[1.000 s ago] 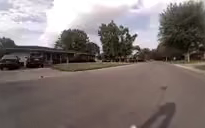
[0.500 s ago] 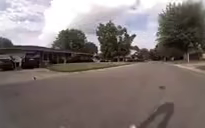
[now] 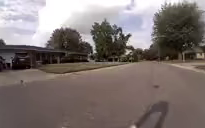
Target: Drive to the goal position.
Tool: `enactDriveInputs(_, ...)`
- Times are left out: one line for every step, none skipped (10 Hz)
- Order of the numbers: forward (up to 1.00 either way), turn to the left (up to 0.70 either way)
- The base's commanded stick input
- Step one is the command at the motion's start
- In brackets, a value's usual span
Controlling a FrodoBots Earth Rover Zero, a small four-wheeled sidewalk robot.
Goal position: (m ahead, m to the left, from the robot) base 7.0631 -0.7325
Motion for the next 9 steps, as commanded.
enactDriveInputs(1.00,-0.01)
enactDriveInputs(1.00,0.00)
enactDriveInputs(1.00,0.00)
enactDriveInputs(1.00,0.00)
enactDriveInputs(1.00,0.00)
enactDriveInputs(1.00,0.00)
enactDriveInputs(1.00,0.00)
enactDriveInputs(1.00,0.00)
enactDriveInputs(1.00,0.00)
